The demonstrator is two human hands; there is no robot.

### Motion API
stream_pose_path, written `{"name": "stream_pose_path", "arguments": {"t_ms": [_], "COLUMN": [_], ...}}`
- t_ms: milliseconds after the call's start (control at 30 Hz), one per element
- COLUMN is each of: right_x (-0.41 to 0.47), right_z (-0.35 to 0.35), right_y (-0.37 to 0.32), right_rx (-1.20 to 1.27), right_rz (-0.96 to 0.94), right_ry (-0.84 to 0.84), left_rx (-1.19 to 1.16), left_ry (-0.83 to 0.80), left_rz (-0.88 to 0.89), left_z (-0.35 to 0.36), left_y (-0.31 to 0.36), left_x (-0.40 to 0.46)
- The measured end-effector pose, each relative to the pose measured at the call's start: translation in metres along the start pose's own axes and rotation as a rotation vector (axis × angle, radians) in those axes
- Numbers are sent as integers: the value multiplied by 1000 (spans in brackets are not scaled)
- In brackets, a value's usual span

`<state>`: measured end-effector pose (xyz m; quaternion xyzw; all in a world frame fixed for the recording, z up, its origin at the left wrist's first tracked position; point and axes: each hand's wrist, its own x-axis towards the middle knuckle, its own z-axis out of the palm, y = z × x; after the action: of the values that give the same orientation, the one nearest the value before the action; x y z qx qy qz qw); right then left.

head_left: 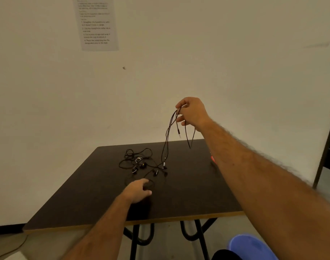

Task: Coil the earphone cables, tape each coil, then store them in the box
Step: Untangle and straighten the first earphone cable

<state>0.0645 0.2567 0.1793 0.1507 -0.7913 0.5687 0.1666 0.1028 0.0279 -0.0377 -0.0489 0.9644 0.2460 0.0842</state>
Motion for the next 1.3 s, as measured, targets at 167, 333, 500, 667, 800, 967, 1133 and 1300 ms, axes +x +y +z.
{"name": "stream_pose_path", "arguments": {"t_ms": [167, 333, 500, 667, 800, 967, 1133, 1300], "right_x": [36, 62, 75, 78, 75, 68, 65, 77], "right_z": [2, 6, 6, 2, -1, -2, -5, -8], "right_y": [-17, -36, -58, -79, -96, -101, -89, -58], "right_rx": [94, 194, 225, 216, 274, 315, 194, -211], "right_rz": [-91, -171, -292, -396, -457, -443, -432, -377], "right_ry": [106, 153, 161, 163, 174, 73, -1, -50], "left_rx": [108, 93, -17, -84, -224, -170, -273, -314], "left_ry": [21, 129, 312, 432, 526, 587, 597, 659], "left_rz": [-11, 31, 71, 122, 235, 235, 174, 42], "left_z": [-5, -15, -41, -61, -74, -96, -110, -115], "left_y": [-4, 5, 24, 48, 73, 96, 94, 66], "left_x": [30, 52, 65, 67, 61, 60, 69, 72]}}
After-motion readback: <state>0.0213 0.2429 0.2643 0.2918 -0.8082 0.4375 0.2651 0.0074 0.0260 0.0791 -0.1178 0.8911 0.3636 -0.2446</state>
